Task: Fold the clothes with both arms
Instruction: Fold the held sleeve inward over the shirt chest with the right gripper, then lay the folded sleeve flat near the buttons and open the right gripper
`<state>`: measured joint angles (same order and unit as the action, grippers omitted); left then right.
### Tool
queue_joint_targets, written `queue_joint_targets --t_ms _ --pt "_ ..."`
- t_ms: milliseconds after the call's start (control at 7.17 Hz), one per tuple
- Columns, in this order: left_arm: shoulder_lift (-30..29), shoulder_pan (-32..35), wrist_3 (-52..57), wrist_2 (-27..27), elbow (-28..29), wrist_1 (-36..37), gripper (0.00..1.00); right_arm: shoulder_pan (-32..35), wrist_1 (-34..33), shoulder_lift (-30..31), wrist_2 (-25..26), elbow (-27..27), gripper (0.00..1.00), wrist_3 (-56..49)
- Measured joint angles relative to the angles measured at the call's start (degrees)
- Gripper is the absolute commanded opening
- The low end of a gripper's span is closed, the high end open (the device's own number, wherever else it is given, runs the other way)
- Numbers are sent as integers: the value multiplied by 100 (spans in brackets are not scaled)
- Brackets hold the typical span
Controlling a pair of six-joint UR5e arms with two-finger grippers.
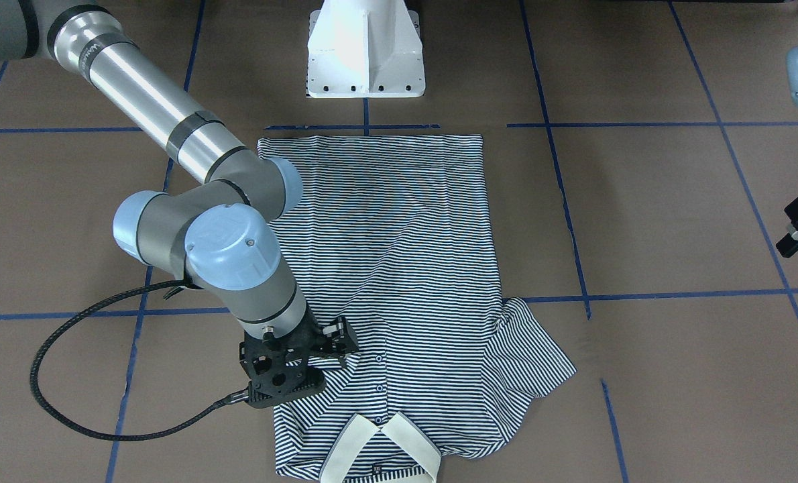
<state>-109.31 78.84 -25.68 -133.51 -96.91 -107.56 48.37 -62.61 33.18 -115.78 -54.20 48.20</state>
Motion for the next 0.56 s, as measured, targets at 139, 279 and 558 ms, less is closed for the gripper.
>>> queue_joint_targets --t_ms 139,279,558 --pt "-18 0 -42 0 -19 0 100 49 -5 152 -235 -14 100 -123" --pt "-24 0 -60 0 -23 1 100 84 -10 241 -481 -16 100 -181" --pt "-23 0 -70 -2 -23 4 100 82 -12 321 -658 21 100 -281"
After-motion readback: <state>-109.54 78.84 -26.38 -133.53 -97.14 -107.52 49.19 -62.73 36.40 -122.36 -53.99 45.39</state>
